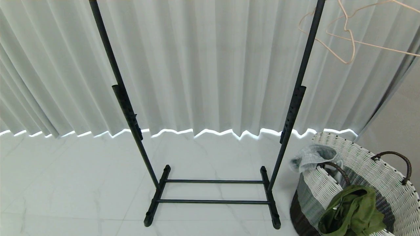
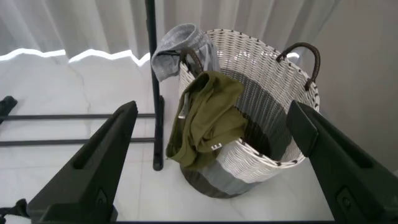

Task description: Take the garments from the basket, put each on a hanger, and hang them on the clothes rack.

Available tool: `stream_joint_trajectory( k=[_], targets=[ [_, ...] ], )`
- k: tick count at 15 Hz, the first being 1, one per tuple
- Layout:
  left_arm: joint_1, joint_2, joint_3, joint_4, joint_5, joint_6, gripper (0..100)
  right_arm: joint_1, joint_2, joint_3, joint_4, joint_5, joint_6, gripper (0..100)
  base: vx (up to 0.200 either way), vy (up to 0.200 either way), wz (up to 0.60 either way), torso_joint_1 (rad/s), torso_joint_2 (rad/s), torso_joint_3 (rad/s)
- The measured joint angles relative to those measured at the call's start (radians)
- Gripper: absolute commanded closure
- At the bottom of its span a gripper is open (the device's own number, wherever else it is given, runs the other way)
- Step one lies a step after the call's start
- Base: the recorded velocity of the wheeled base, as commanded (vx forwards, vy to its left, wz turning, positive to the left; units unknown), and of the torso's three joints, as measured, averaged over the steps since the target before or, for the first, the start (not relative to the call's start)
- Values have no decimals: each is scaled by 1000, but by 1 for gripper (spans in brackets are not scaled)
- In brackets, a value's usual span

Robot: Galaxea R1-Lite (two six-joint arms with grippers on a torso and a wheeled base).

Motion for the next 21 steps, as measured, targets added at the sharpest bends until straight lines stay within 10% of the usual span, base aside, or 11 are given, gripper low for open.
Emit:
stream_joint_trajectory(
  k=[15,21],
  targets=[
    [0,0,0,0,0,-1,0,1,0,-3,-21,6,-63,0,67,0,0,1,0,2],
    [1,0,0,0,0,-3,0,79,246,-189,-18,1,-94,0,0,0,0,0,0,0]
  ],
)
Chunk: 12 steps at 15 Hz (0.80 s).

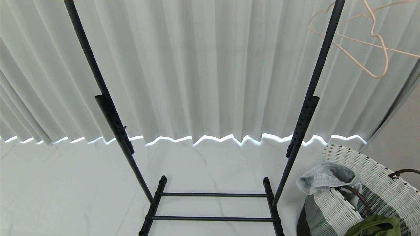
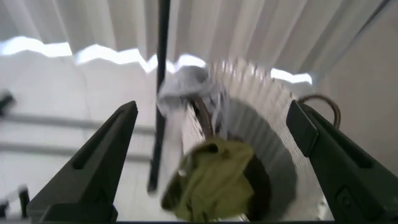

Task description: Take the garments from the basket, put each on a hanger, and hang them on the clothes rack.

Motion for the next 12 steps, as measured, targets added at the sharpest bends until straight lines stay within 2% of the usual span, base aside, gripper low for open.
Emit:
stream_joint_trajectory(
  k=[3,6,8,12],
  targets=[
    [-1,0,1,0,0,0,0,-33,310,-51,-1,-29,-122,0,0,0,0,0,0,0],
    [0,0,1,0,0,0,0,-148,616,-76,-31,-43,-351,0,0,0,0,0,0,0],
    [0,0,1,0,0,0,0,-229,801,-84,-105,-47,-489,0,0,0,0,0,0,0],
    [-1,0,1,0,0,0,0,-314,1077,-100,-265,-13,-613,0,0,0,0,0,0,0]
  ],
)
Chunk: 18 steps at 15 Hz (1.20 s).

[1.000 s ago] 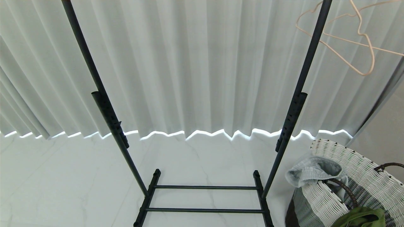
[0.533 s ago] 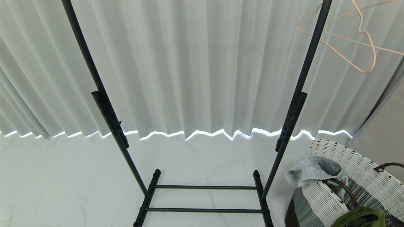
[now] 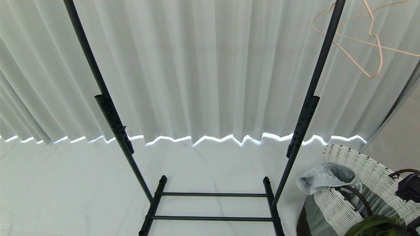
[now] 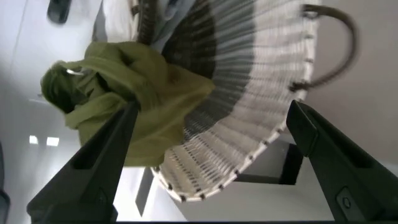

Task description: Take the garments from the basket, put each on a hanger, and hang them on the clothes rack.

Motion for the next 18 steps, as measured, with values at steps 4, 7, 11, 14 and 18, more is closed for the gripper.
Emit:
stream_joint_trajectory(
  k=[4,7,11,14,18],
  targets=[
    [0,0,0,0,0,0,0,-11,127,-37,-11,44,-22,0,0,0,0,0,0,0],
    [0,0,0,0,0,0,0,-11,179,-43,-37,39,-23,0,0,0,0,0,0,0],
    [1,0,0,0,0,0,0,-18,234,-39,-94,26,-23,100,0,0,0,0,0,0],
    [0,0,0,0,0,0,0,-18,236,-39,-99,27,-23,100,0,0,0,0,0,0],
    [0,0,0,0,0,0,0,-15,153,-41,-71,30,-24,100,0,0,0,0,0,0]
  ],
)
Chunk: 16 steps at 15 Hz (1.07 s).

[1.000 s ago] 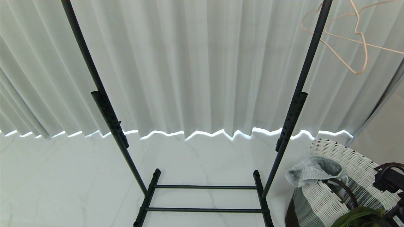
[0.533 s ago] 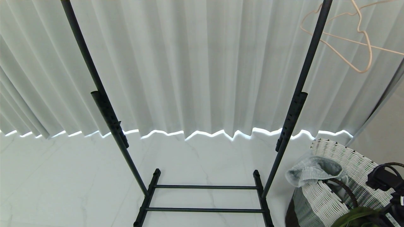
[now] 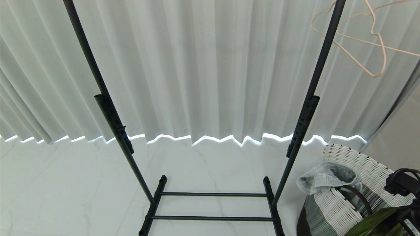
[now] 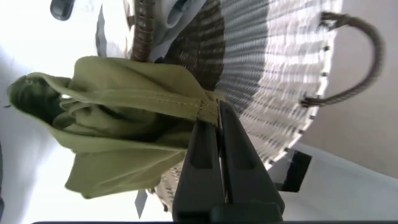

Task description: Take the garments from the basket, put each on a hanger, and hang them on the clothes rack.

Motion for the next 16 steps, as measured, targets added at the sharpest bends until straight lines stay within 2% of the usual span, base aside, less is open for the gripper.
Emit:
stream_joint_trajectory(
  k=[3,5,8,10,12,16],
  targets=[
    [0,0,0,0,0,0,0,8,-125,-24,94,1,5,100,0,0,0,0,0,0],
    [0,0,-1,0,0,0,0,26,-251,-80,264,2,23,100,0,0,0,0,0,0],
    [0,0,-1,0,0,4,0,51,-456,-281,626,3,91,100,0,0,0,0,0,0],
    [0,0,-1,0,0,5,0,60,-560,-415,756,3,139,100,0,0,0,0,0,0],
    [0,0,-1,0,0,6,0,64,-636,-484,783,3,151,100,-100,0,0,-1,1,1],
    [0,0,-1,0,0,8,0,66,-695,-511,785,6,152,100,-200,0,0,6,24,1]
  ],
)
